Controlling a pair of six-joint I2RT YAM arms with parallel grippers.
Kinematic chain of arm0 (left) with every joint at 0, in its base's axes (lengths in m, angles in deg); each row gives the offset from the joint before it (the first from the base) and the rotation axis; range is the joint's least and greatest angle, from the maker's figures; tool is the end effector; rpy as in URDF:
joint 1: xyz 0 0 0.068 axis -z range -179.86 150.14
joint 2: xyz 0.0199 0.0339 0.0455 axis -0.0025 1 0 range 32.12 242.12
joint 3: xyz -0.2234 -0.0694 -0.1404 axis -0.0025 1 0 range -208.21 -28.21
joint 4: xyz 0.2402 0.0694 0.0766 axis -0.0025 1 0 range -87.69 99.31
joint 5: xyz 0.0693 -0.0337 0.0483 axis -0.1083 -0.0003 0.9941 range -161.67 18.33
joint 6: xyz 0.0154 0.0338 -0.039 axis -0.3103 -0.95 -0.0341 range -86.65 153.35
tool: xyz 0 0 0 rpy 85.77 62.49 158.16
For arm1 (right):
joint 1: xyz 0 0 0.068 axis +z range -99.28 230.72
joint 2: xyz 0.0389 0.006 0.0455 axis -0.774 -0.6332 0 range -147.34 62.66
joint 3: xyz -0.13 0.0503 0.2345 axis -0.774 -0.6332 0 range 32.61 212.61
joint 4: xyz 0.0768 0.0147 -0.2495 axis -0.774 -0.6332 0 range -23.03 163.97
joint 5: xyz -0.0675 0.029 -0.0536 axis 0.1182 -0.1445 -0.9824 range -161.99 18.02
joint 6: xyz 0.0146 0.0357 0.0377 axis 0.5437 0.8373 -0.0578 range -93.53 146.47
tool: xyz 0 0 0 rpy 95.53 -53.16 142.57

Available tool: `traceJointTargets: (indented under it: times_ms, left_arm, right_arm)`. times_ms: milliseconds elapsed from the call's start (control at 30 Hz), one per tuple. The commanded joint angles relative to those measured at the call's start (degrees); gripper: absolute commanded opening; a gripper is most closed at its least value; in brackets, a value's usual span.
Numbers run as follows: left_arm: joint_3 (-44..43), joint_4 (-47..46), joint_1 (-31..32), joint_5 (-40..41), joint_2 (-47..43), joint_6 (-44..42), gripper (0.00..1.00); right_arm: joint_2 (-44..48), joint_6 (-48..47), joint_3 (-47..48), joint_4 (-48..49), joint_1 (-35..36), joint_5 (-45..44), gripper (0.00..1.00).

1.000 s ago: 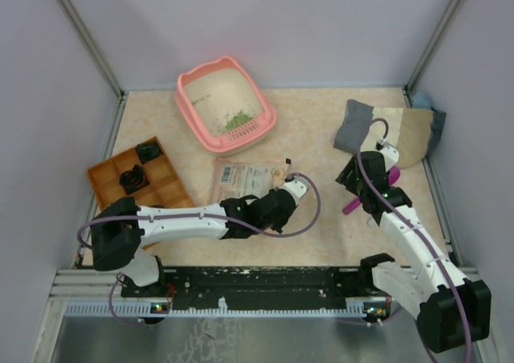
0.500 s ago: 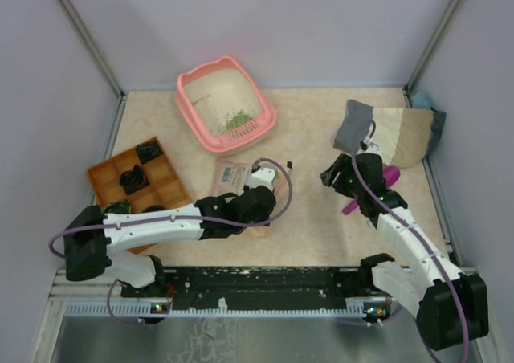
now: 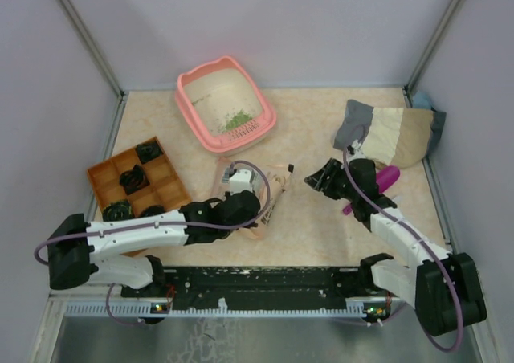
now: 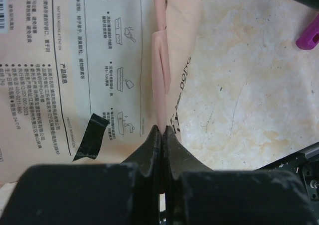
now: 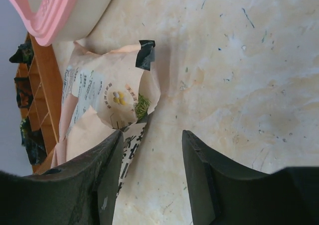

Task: Fill the litter box with clean litter
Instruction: Close the cat litter bag at the center of the board.

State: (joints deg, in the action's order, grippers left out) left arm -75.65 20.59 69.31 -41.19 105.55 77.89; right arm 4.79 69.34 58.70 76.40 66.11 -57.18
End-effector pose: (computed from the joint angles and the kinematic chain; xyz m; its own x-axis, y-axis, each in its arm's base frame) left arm 0.1115 -0.2424 0.2401 -0.6513 0.0120 -0.7587 0.3079 0.9180 -0.2499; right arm 0.2040 0.0656 0.2059 -0.6670 0.4986 -0.5536 -0.0240 0.7283 0.6849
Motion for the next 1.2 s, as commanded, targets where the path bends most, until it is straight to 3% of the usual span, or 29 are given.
traceJointTargets:
  times_ms: [0, 133, 267, 500, 733, 933, 1167]
  left_arm:
    - [1.83, 2.84, 0.00, 1.68, -3.37, 3.78, 0.00]
    - [3.74, 3.84, -0.04, 1.95, -5.34, 5.86, 0.00]
    - [6.01, 3.96, 0.00, 1.25, -7.08, 7.54, 0.00]
    - [6.46, -2.70, 0.09, -4.93, -10.13, 0.70, 0.00]
    - [8.46, -7.68, 0.02, -7.60, -13.48, -2.00, 0.00]
    - [10.16, -9.80, 0.05, -9.33, -15.84, -6.01, 0.00]
    - [12.36, -13.28, 0.05, -13.44, -17.91, -12.58, 0.00]
  right_arm:
    - [-2.25, 1.33, -0.94, 9.41, 0.70, 3.84, 0.48]
    - [-5.11, 2.08, -0.84, 12.32, 1.65, 4.17, 0.48]
    - [-8.29, 5.84, -1.02, 17.14, 3.69, 2.85, 0.60]
    - [-17.12, 13.94, -2.24, 25.18, 5.65, -3.05, 0.67]
    - [-26.35, 15.83, 2.81, 26.51, 8.51, -3.16, 0.58]
    - [-31.57, 15.37, 7.36, 24.68, 9.36, 0.60, 0.57]
    - [-29.09, 16.60, 5.17, 25.14, 9.47, -1.65, 0.58]
